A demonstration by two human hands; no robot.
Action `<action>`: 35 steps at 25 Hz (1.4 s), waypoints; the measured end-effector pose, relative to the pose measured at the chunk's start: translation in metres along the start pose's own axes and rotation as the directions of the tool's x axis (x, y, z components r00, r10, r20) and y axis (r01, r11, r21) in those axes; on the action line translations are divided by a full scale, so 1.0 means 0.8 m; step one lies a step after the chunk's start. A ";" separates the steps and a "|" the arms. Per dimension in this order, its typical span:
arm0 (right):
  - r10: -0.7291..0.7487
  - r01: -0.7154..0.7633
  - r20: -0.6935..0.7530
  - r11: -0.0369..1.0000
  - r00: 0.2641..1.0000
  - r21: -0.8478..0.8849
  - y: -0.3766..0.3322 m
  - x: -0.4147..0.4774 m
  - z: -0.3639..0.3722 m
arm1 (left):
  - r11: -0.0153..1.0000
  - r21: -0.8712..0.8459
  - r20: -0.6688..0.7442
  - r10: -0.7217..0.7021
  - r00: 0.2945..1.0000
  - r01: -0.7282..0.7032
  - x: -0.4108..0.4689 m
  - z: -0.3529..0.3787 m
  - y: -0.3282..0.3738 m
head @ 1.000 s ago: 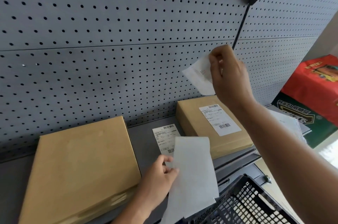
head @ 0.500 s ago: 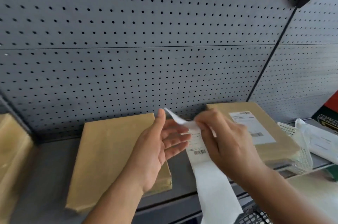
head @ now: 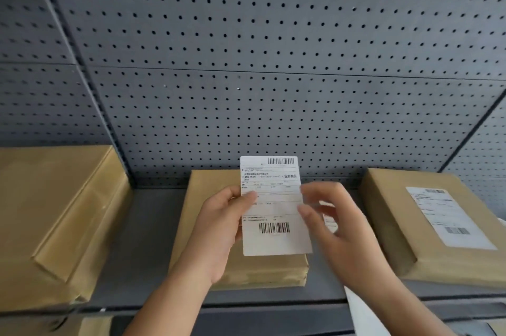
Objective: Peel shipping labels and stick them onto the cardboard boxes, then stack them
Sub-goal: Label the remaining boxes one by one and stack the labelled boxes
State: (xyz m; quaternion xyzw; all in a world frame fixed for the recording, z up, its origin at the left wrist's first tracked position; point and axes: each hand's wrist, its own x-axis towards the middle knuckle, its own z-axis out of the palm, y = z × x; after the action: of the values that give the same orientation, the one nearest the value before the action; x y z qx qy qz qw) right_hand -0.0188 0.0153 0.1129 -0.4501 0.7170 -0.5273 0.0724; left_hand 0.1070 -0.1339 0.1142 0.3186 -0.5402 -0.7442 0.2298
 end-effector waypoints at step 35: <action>0.399 -0.329 0.082 0.841 0.913 -0.429 0.080 0.097 0.126 | 0.386 0.922 -0.104 0.276 0.955 -0.011 0.113 -0.075 -0.051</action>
State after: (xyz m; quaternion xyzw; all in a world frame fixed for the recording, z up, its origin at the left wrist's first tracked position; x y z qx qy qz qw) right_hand -0.0423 -0.1075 0.0456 -0.3531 0.8744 -0.3033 0.1369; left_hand 0.0878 -0.2231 0.0424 0.4312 -0.8520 -0.2588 0.1455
